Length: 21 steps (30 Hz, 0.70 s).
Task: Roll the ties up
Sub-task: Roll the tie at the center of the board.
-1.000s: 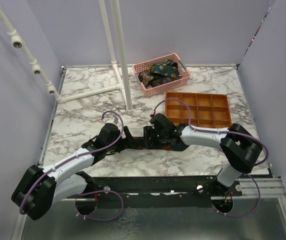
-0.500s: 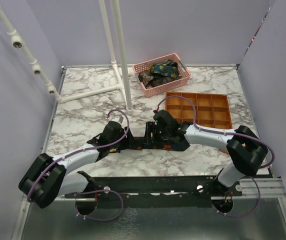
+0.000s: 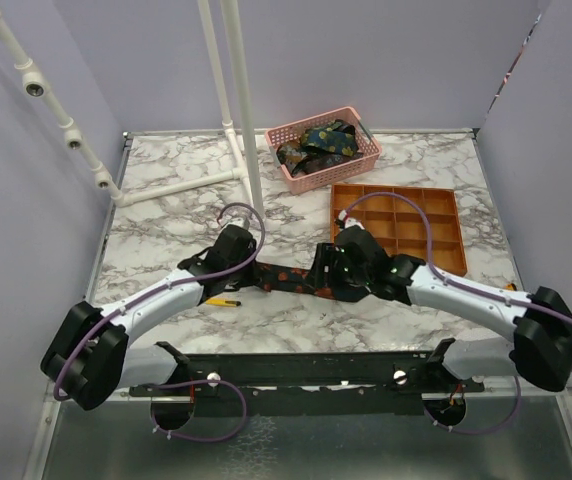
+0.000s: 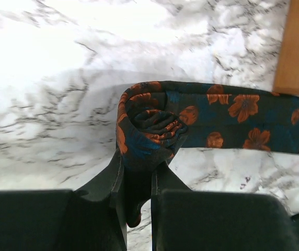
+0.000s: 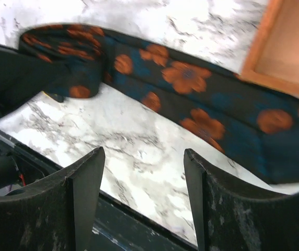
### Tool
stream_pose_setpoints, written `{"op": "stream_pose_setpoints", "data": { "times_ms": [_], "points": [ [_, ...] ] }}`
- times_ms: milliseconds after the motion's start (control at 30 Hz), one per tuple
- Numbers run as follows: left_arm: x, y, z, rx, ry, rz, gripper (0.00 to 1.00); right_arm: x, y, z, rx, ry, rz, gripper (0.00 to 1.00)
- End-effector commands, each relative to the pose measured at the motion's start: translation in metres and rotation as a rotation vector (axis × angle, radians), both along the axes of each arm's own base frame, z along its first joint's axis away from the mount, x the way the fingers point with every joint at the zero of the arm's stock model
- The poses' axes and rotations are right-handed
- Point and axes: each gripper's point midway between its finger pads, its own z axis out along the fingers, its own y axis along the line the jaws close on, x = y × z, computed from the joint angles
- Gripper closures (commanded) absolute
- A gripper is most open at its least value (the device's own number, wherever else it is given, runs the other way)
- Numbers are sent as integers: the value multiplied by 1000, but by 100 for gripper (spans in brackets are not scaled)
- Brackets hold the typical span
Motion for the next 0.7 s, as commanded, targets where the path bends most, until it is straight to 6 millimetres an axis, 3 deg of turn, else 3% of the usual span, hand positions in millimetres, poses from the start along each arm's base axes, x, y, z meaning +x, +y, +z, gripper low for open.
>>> {"op": "stream_pose_setpoints", "data": {
  "times_ms": [0, 167, 433, 533, 667],
  "points": [
    [0, 49, 8, 327, 12, 107, 100, -20, -48, -25, -108, 33, -87, 34],
    [6, 60, 33, 565, -32, 172, 100, -46, -74, -51, -121, 92, -117, 35],
    [12, 54, 35, 847, -135, 269, 100, -73, -88, -63, -71, 143, -117, 36],
    [19, 45, 38, 949, -188, 295, 100, -78, -96, -63, -75, 141, -119, 37],
    [26, 18, 36, 1060, -258, 282, 100, -86, -104, -61, -82, 150, -120, 37]
  ]
}}
